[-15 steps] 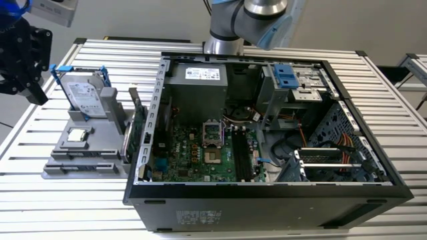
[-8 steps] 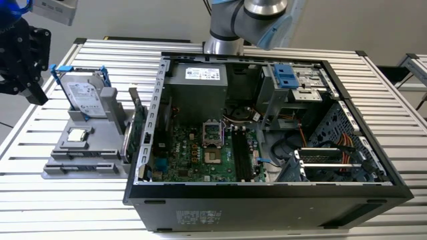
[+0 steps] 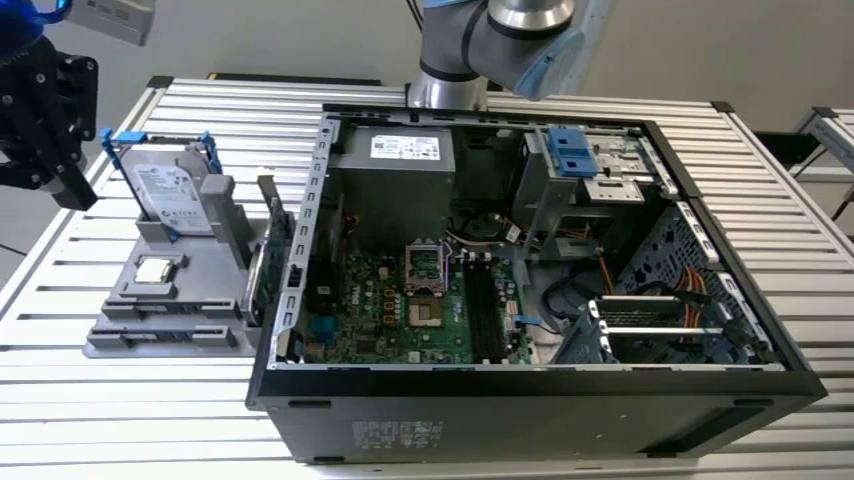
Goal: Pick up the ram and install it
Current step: 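Pick up the ram and move it above insertion slot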
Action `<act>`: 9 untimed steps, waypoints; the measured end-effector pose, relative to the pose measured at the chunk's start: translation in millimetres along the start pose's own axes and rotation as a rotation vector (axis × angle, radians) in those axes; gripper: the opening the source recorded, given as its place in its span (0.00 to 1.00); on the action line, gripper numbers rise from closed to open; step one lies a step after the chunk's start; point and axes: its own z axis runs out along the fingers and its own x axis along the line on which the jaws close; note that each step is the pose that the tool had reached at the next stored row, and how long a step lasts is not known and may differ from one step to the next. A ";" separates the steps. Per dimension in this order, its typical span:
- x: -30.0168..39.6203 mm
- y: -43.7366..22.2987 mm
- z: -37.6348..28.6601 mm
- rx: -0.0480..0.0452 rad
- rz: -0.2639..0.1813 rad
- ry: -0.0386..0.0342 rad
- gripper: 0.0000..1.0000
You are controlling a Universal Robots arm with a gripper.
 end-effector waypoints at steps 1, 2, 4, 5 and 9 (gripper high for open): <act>0.0 0.0 0.1 0.0003 -0.008 0.0001 0.00; 0.0 0.0 0.0 0.0005 -0.015 0.0003 0.00; 0.0 0.0 0.0 0.0007 -0.030 0.0006 0.00; 0.1 0.0 0.0 0.0007 -0.037 0.0009 0.00; 0.0 0.0 0.0 0.0009 -0.065 0.0015 0.00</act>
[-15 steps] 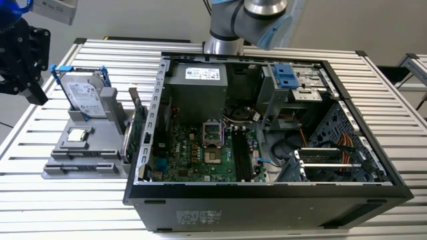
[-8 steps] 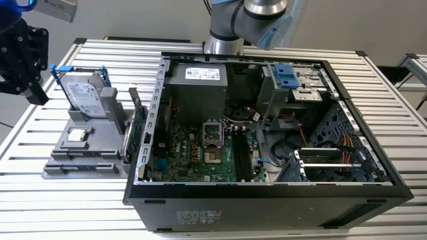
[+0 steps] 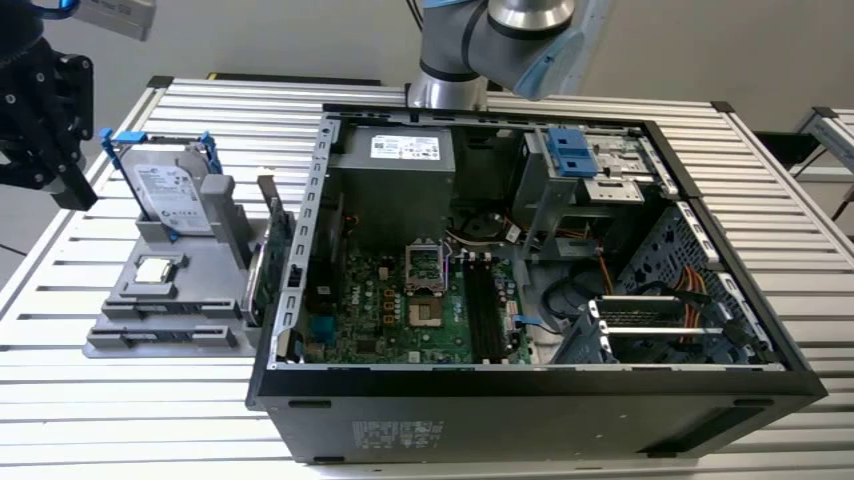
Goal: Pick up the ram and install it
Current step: 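Pick up the ram and move it above insertion slot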
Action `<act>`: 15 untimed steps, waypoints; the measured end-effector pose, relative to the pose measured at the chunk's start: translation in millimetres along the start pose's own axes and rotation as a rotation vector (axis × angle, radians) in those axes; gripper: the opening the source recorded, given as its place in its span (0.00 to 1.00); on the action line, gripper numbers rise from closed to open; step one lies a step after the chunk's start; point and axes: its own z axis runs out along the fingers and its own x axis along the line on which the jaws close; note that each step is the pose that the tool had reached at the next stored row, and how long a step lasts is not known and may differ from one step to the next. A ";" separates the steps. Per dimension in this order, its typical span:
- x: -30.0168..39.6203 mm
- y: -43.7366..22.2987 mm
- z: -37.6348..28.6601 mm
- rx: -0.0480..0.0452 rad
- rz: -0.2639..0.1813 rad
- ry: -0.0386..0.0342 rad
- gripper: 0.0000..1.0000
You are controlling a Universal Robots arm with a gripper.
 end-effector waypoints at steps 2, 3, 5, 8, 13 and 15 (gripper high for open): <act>0.0 0.0 0.0 0.0001 -0.012 0.0003 0.00; 0.0 0.0 0.0 0.0002 -0.018 0.0004 0.00; 0.0 0.0 0.0 0.0002 -0.025 0.0006 0.00; 0.0 0.0 0.0 0.0003 -0.036 0.0009 0.00; 0.0 0.0 0.0 0.0005 -0.072 0.0018 0.00; 0.0 0.0 0.0 0.0007 -0.092 0.0022 0.00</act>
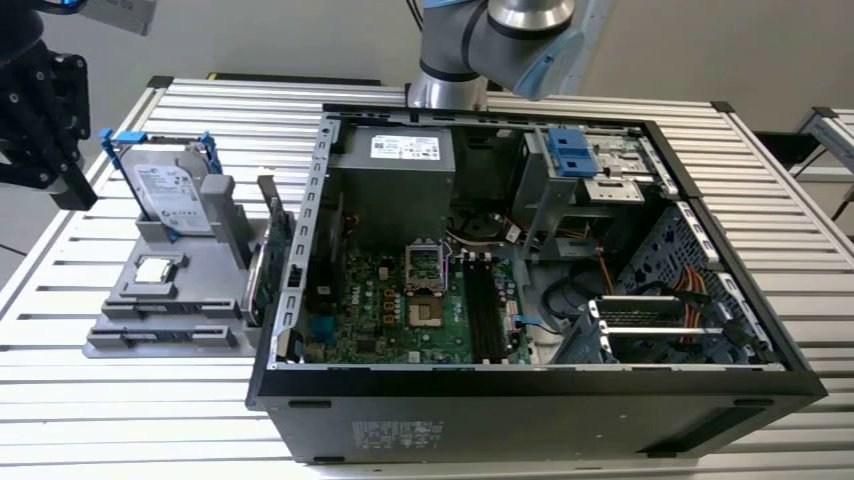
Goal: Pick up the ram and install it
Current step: 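Pick up the ram and move it above insertion slot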
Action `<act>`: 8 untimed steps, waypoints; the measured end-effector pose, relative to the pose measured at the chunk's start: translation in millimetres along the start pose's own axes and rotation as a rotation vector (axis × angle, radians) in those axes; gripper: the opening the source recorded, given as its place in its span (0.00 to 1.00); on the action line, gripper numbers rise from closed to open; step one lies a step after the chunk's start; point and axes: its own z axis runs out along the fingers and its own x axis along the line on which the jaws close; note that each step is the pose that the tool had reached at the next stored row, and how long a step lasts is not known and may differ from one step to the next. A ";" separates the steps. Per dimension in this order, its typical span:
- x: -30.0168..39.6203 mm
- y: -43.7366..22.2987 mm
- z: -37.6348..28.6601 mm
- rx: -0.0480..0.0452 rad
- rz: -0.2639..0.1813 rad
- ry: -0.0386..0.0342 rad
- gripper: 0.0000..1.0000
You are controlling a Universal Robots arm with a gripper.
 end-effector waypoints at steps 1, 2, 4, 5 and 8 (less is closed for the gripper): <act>0.0 0.0 0.0 0.0001 -0.011 0.0003 0.00; 0.0 0.0 0.0 0.0002 -0.022 0.0005 0.00; 0.0 0.0 0.0 0.0003 -0.048 0.0012 0.00; 0.0 0.0 0.0 0.0004 -0.061 0.0015 0.00; 0.0 0.0 0.0 0.0007 -0.099 0.0025 0.00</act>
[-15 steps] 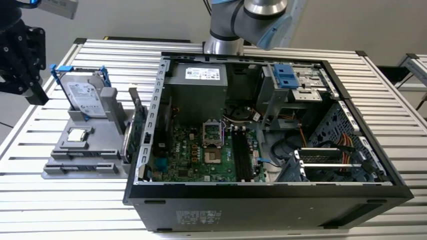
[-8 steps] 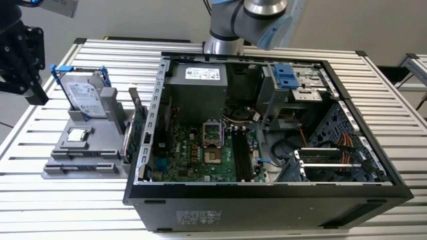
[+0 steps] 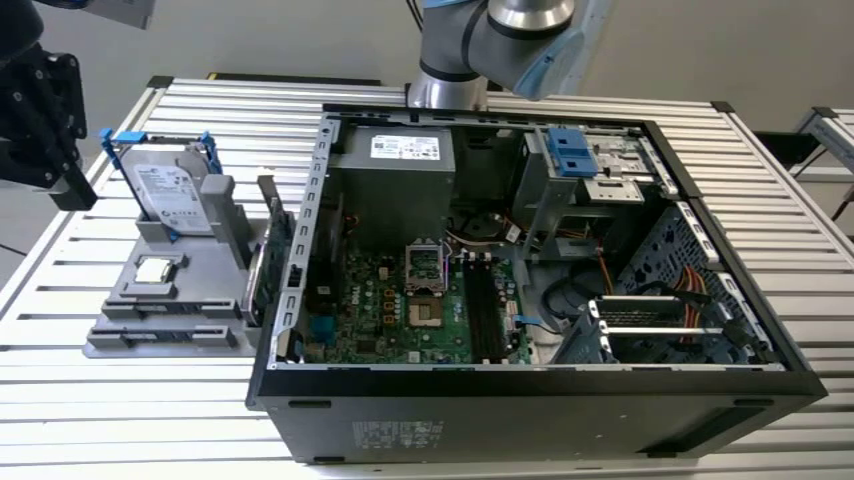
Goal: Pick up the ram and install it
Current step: 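Pick up the ram and move it above insertion slot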
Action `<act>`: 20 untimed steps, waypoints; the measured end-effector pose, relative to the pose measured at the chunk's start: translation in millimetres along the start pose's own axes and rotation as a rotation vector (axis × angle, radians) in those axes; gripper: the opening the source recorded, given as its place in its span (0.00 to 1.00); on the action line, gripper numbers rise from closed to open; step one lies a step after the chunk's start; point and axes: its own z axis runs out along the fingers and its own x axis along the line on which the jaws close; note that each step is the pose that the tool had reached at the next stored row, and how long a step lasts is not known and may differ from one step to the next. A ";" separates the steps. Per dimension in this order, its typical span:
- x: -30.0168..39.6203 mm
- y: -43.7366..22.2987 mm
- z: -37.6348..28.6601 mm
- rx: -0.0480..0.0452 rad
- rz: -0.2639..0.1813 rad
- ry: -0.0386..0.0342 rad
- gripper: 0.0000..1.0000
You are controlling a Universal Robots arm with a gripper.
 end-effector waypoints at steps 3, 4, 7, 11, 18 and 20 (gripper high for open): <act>0.0 0.0 0.0 0.0002 -0.032 0.0008 0.00; 0.0 0.0 0.0 0.0003 -0.041 0.0010 0.00; 0.0 0.0 0.0 0.0004 -0.057 0.0014 0.00; 0.0 0.0 0.0 0.0004 -0.061 0.0015 0.00; 0.0 0.0 0.0 0.0005 -0.063 0.0015 0.00; 0.0 0.0 0.0 0.0005 -0.063 0.0015 0.00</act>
